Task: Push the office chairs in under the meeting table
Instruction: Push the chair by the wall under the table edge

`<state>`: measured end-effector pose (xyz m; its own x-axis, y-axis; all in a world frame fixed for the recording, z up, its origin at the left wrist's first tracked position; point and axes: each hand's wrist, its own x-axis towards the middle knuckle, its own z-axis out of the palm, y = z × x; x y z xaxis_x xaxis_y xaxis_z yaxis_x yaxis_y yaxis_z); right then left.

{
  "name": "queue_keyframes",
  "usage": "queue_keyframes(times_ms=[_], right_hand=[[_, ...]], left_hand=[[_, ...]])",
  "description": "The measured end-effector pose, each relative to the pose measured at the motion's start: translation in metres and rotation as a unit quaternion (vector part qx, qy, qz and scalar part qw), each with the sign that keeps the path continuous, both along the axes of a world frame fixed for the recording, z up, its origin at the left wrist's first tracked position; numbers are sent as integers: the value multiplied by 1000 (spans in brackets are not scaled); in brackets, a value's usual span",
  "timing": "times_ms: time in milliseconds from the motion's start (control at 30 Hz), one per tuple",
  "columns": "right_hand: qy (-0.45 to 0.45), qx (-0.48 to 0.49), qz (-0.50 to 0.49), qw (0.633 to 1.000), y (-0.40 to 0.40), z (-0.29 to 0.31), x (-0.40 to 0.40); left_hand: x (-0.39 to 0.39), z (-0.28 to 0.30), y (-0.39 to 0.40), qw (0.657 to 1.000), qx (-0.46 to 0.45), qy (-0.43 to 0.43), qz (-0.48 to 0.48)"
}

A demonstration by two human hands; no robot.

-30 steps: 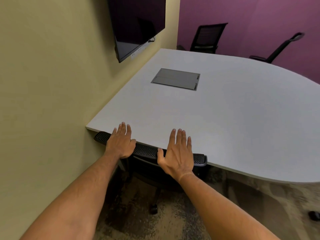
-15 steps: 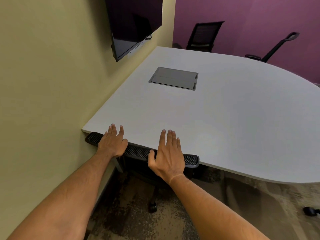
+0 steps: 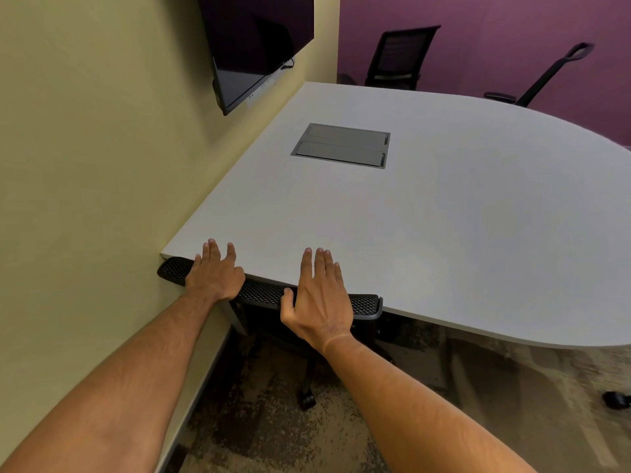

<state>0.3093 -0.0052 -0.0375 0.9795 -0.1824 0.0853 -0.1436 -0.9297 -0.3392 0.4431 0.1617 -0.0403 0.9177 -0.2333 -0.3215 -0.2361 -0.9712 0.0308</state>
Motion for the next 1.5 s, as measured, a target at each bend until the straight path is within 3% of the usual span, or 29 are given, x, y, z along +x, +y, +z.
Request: queue_keyframes(times_ms=[400, 733, 1033, 1500], right_hand=[[-12, 31, 22, 999, -17, 6, -15], [-46, -21, -39, 998, -82, 28, -40], [-75, -76, -165, 981, -206, 58, -111], [-57, -114, -386, 914, -433, 69, -330]], left_hand=[[-29, 7, -14, 997, -22, -74, -23], [-68, 38, -93, 968, -141, -158, -136], [-112, 65, -225, 936, -163, -189, -248], [-275, 73, -503, 859, -206, -167, -439]])
